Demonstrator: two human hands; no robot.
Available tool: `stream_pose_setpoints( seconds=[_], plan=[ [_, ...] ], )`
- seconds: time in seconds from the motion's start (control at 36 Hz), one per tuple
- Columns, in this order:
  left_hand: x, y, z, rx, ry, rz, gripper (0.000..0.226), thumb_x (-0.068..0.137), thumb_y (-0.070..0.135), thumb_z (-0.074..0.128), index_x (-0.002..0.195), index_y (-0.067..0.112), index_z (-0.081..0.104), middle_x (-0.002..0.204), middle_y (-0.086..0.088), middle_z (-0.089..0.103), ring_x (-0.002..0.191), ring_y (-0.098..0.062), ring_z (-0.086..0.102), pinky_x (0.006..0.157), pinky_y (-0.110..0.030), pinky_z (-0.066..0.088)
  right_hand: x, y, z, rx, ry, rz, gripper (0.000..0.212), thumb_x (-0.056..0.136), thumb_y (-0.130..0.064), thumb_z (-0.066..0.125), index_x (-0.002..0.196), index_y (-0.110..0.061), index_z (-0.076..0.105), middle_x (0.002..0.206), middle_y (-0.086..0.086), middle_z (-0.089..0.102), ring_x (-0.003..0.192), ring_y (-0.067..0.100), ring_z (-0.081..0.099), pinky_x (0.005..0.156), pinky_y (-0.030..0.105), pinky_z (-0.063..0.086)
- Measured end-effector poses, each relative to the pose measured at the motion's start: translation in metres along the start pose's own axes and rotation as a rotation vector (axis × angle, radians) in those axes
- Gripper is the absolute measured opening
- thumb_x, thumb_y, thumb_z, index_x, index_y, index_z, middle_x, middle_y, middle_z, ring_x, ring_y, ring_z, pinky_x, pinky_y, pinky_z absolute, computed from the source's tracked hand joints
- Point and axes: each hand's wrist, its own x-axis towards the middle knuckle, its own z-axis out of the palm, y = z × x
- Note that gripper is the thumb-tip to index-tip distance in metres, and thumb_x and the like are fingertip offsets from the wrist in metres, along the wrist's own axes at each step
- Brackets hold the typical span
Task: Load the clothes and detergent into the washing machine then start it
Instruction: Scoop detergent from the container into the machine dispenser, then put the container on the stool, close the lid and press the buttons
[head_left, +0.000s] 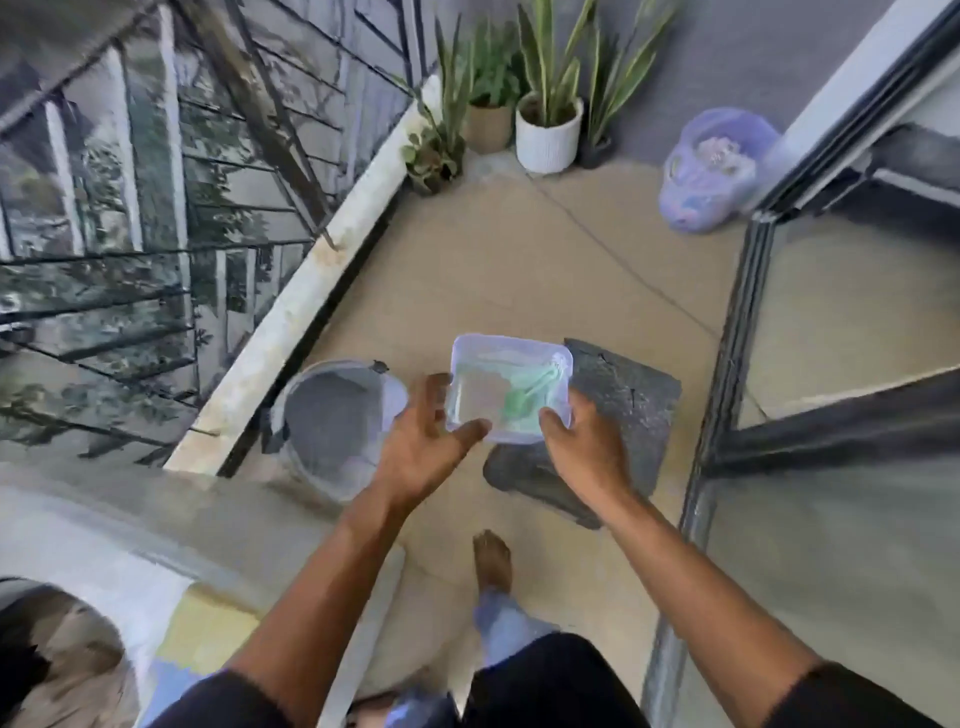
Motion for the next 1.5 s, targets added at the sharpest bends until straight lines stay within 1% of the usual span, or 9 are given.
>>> stream_pose_setpoints(
  seconds=[0.14, 0.28, 0.58, 0.72, 0.81, 0.92, 1.17, 1.33, 1.5],
  plan=[
    [0.06, 0.01, 0.067, -0.029, -0.145, -0.092, 0.056, 0.085, 0.029, 0.082, 0.136, 0.022, 0.058, 0.131, 0.003, 0.064, 0.111, -0.018, 0.064, 0.07, -0.006, 0.042, 0.043, 0.052, -0.006, 0.126, 0.032, 0.172, 0.039, 0.098, -0.025, 0.059, 0.137, -0.019, 0.055, 0.109, -0.004, 0.064, 0.112, 0.029, 0.063, 0.067, 0.024, 0.035],
    [0.111, 0.009, 0.132, -0.035, -0.237, -0.196, 0.072, 0.063, 0.035, 0.076, 0.132, 0.022, 0.061, 0.126, 0.002, 0.064, 0.117, -0.026, 0.064, 0.096, -0.041, 0.055, 0.079, 0.106, -0.004, 0.206, 0.05, 0.329, 0.048, 0.093, -0.028, 0.062, 0.14, -0.024, 0.051, 0.125, 0.0, 0.065, 0.116, 0.027, 0.063, 0.087, 0.033, 0.047],
    [0.181, -0.018, 0.22, -0.023, -0.4, -0.313, 0.089, 0.059, 0.032, 0.072, 0.146, 0.02, 0.058, 0.143, -0.01, 0.062, 0.13, -0.036, 0.06, 0.112, -0.053, 0.049, 0.13, 0.196, 0.017, 0.286, 0.057, 0.526, 0.047, 0.079, -0.038, 0.062, 0.123, -0.023, 0.055, 0.116, 0.005, 0.069, 0.106, 0.029, 0.065, 0.088, 0.04, 0.052],
    [0.186, -0.026, 0.235, 0.024, -0.426, -0.315, 0.069, 0.082, 0.006, 0.079, 0.147, 0.015, 0.057, 0.146, -0.008, 0.059, 0.133, -0.032, 0.058, 0.112, -0.04, 0.049, 0.136, 0.22, 0.028, 0.324, 0.096, 0.576, 0.039, 0.087, -0.019, 0.071, 0.122, -0.029, 0.055, 0.098, -0.012, 0.062, 0.096, 0.018, 0.059, 0.08, 0.029, 0.043],
    [0.186, -0.029, 0.233, 0.024, -0.472, -0.316, 0.062, 0.088, 0.001, 0.073, 0.146, 0.014, 0.058, 0.147, -0.009, 0.059, 0.132, -0.032, 0.058, 0.113, -0.051, 0.049, 0.132, 0.226, 0.027, 0.277, 0.067, 0.607, 0.042, 0.088, -0.021, 0.067, 0.129, -0.022, 0.056, 0.1, -0.009, 0.062, 0.1, 0.023, 0.062, 0.08, 0.028, 0.043],
    [0.174, -0.02, 0.215, -0.026, -0.433, -0.353, 0.059, 0.085, 0.012, 0.076, 0.142, 0.015, 0.061, 0.145, -0.006, 0.06, 0.129, -0.033, 0.061, 0.113, -0.054, 0.049, 0.129, 0.219, 0.016, 0.146, 0.029, 0.601, 0.047, 0.092, -0.032, 0.064, 0.135, -0.018, 0.055, 0.124, 0.006, 0.068, 0.108, 0.029, 0.066, 0.086, 0.034, 0.051],
    [0.123, -0.002, 0.143, -0.184, -0.307, -0.336, 0.068, 0.068, 0.026, 0.06, 0.135, 0.015, 0.065, 0.137, -0.008, 0.068, 0.128, -0.031, 0.064, 0.107, -0.048, 0.051, 0.122, 0.165, -0.01, -0.01, 0.035, 0.532, 0.043, 0.091, -0.038, 0.061, 0.128, -0.016, 0.059, 0.12, 0.007, 0.069, 0.109, 0.031, 0.065, 0.078, 0.032, 0.04],
    [0.069, -0.008, 0.07, -0.242, -0.193, -0.258, 0.039, 0.098, 0.01, 0.065, 0.136, 0.018, 0.062, 0.139, -0.008, 0.065, 0.111, -0.018, 0.064, 0.085, -0.033, 0.055, 0.107, 0.083, 0.003, 0.07, -0.137, 0.316, 0.041, 0.101, -0.031, 0.057, 0.137, -0.01, 0.058, 0.082, 0.004, 0.066, 0.072, 0.018, 0.062, 0.061, 0.022, 0.043],
    [0.001, -0.025, -0.011, -0.182, 0.047, -0.214, 0.039, 0.098, 0.012, 0.064, 0.136, 0.019, 0.067, 0.138, -0.002, 0.068, 0.126, -0.024, 0.065, 0.111, -0.05, 0.051, 0.055, -0.018, 0.035, 0.076, -0.24, 0.058, 0.03, 0.096, -0.032, 0.063, 0.119, -0.014, 0.068, 0.121, 0.006, 0.073, 0.114, 0.025, 0.066, 0.098, 0.037, 0.051]
  ],
)
